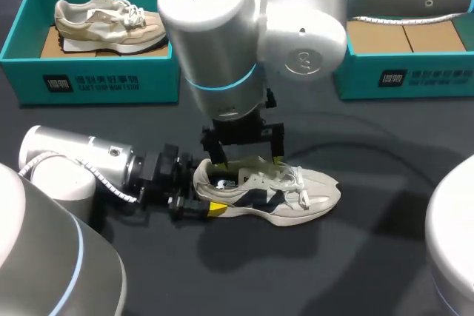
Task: Take the shoe out of the shoebox, open the shoe tongue, remove and reinsert the insole, then place the shoe into the shoebox
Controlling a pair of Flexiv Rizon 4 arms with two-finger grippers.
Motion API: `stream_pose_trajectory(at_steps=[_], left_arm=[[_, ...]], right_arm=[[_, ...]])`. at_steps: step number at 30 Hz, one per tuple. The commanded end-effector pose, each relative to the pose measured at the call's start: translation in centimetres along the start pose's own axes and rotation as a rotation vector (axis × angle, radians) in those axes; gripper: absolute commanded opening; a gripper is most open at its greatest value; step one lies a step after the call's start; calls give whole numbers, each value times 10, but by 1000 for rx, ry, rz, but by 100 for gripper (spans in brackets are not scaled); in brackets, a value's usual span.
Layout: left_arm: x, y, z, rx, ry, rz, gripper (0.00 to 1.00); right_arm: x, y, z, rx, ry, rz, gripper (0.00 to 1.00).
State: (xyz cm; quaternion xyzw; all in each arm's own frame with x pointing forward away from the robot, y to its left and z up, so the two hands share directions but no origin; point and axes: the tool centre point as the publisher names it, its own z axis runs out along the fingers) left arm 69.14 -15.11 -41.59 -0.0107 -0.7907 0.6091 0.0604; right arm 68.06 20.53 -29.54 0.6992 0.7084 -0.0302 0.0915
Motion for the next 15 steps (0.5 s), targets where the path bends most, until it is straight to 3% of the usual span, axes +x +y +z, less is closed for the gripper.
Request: stream_pose_trajectory(at_steps=[1, 15], left_arm=[[0, 1, 0, -1, -3, 0, 0], [0, 1, 0, -1, -3, 0, 0]], right_arm=[[12, -7, 9, -14, -211, 48, 100], [12, -7, 33, -15, -292, 51, 100]])
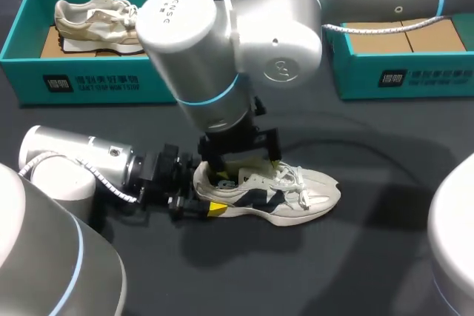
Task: Take the shoe out of the shoebox, open the shoe tongue, remove and reinsert the insole, then place the shoe into the shoebox
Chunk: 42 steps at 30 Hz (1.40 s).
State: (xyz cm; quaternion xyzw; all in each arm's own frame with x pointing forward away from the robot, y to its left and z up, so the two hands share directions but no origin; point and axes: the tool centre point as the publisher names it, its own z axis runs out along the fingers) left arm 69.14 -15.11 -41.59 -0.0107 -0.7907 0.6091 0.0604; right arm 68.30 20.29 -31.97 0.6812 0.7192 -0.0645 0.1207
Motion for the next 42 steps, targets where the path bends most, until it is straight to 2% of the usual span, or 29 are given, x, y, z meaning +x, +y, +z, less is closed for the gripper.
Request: stream_pose_trajectory(at_steps=[1, 10, 16, 30, 42], left_arm=[[0, 1, 0, -1, -3, 0, 0], [0, 1, 0, -1, -3, 0, 0], [0, 1, 0, -1, -3, 0, 0], [0, 1, 0, -1, -3, 0, 0], [0, 1, 0, -1, -3, 0, 0]], right_arm=[[12, -7, 9, -9, -208, 96, 100], [16, -5, 25, 12, -270, 122, 100], [13, -5, 31, 1, -296, 147, 100], [-4, -23, 53, -1, -316, 207, 100], [-17, -15, 47, -8, -323, 224, 100]])
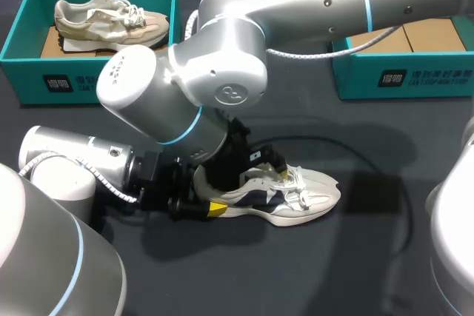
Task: Take the shoe out of the shoebox, open the shoe tongue, remove and reinsert the insole, then place the shoe into the shoebox
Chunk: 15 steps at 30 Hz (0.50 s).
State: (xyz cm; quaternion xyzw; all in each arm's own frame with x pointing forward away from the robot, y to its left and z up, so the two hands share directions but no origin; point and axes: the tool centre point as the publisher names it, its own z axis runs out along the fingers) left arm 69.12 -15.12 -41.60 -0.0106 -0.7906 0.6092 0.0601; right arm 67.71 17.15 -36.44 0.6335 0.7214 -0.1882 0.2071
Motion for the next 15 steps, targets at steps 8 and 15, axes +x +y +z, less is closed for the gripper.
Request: stream_pose_trajectory(at_steps=[8, 15], left_arm=[[0, 1, 0, -1, -3, 0, 0], [0, 1, 0, -1, -3, 0, 0]], right_arm=[[-11, 0, -14, -9, -22, 334, 100], [-20, -1, -18, -1, -28, 344, 100]])
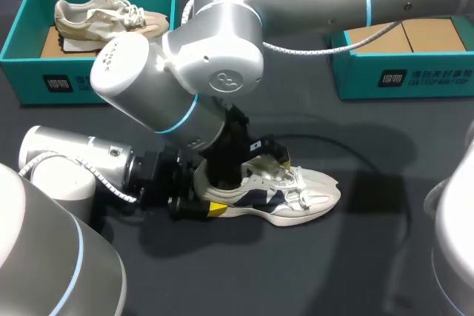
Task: Take the shoe out of the shoebox, open the shoe tongue, remove and reinsert the insole, then place the shoe into the shoebox
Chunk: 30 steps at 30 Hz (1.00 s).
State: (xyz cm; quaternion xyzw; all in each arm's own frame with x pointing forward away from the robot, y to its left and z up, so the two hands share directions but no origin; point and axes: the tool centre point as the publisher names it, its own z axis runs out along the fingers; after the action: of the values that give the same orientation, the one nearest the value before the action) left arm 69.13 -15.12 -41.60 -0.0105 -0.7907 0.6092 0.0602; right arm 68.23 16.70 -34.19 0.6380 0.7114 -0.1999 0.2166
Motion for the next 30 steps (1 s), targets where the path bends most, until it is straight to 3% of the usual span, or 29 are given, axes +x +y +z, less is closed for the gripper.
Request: stream_pose_trajectory(at_steps=[1, 6, 8, 16, 27, 30], left_arm=[[0, 1, 0, -1, -3, 0, 0], [0, 1, 0, -1, -3, 0, 0], [0, 1, 0, -1, -3, 0, 0], [0, 1, 0, -1, -3, 0, 0], [0, 1, 0, -1, -3, 0, 0], [0, 1, 0, -1, -3, 0, 0]], right_arm=[[-5, -6, -2, -6, 6, 331, 100], [-10, -7, -1, -8, 22, 342, 98], [-13, -7, -1, -8, 31, 346, 92], [-21, -10, -2, -1, 71, 358, 50], [-23, -11, -7, 18, 120, 345, 40], [-23, -9, -7, 27, 138, 339, 22]])
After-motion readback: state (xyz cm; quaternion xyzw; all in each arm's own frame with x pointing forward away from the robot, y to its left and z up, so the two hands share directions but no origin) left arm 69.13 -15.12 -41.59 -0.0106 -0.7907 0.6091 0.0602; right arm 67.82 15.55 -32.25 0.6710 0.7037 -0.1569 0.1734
